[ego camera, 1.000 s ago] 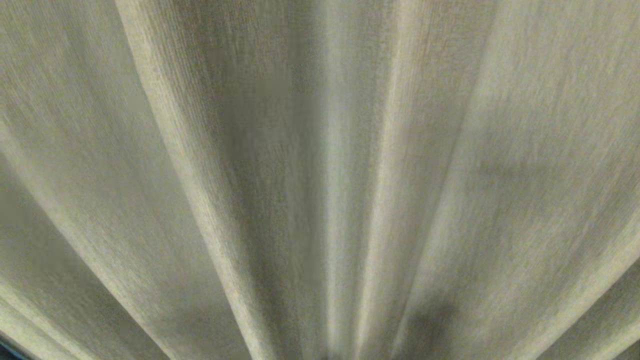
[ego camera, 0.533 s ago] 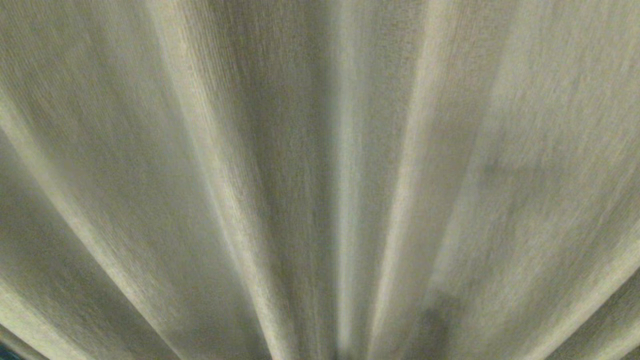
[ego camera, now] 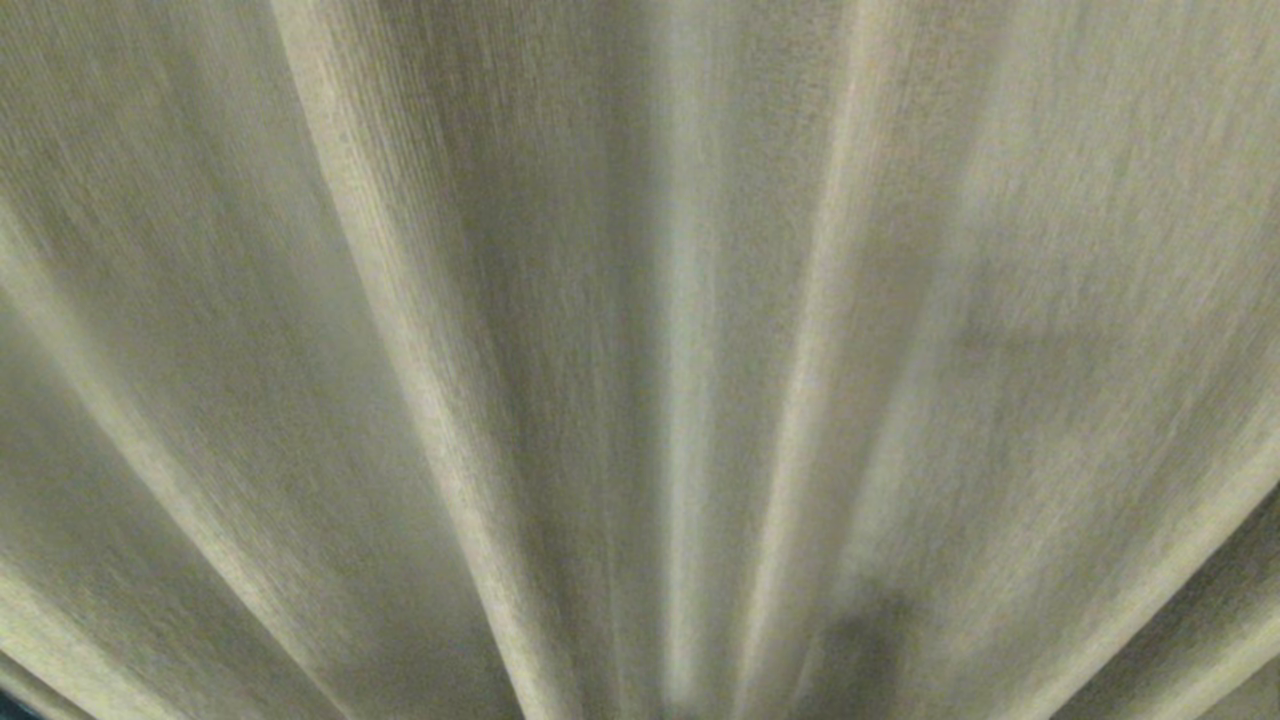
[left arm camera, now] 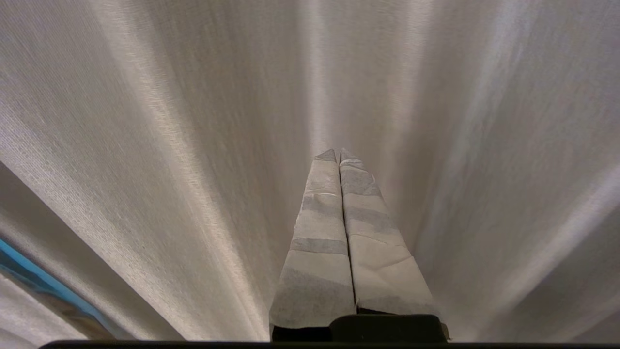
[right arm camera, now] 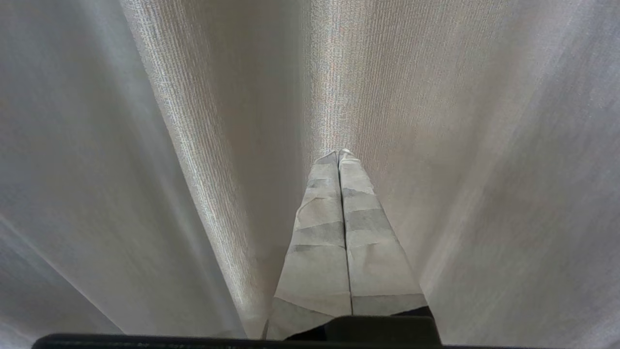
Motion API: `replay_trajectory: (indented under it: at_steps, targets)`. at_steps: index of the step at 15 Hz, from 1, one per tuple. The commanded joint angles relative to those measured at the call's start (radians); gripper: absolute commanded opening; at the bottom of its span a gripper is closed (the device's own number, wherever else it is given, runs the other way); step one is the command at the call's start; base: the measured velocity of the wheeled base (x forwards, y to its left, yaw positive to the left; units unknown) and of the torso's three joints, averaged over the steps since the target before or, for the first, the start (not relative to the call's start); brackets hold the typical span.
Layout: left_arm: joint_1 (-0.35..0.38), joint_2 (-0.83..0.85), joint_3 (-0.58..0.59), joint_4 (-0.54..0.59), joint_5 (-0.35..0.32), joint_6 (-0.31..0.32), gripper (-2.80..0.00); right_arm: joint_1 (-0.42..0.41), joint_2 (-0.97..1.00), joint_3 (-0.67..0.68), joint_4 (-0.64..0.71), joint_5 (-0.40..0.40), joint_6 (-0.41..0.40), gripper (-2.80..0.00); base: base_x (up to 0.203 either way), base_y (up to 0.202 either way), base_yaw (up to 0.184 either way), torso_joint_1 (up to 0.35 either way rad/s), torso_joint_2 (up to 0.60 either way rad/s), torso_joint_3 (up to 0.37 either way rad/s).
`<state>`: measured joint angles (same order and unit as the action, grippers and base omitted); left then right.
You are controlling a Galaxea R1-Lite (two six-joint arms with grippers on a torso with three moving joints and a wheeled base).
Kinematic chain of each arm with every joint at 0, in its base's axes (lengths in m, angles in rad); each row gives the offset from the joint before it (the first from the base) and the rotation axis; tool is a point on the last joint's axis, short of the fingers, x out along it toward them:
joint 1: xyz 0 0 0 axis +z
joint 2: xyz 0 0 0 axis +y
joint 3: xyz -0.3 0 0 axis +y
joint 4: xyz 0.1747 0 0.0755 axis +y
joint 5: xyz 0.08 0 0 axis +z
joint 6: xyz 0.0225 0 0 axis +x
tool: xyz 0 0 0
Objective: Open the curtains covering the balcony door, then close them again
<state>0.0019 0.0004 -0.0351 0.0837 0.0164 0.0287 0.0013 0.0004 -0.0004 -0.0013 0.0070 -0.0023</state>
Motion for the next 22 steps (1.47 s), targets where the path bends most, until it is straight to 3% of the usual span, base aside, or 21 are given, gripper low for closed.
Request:
replay_trajectory:
  at_steps: [1, 22]
  targets:
    - [0.001, 0.000, 0.000, 0.001, 0.000, 0.000, -2.80, 0.000, 0.000, 0.000, 0.000, 0.001, -0.001, -2.80, 0.000, 0.000, 0.000, 0.000, 0.00, 0.000]
    - [0.000, 0.000, 0.000, 0.001, 0.000, 0.002, -2.80, 0.000, 0.000, 0.000, 0.000, 0.001, -0.001, -2.80, 0.000, 0.005, -0.001, 0.000, 0.00, 0.000]
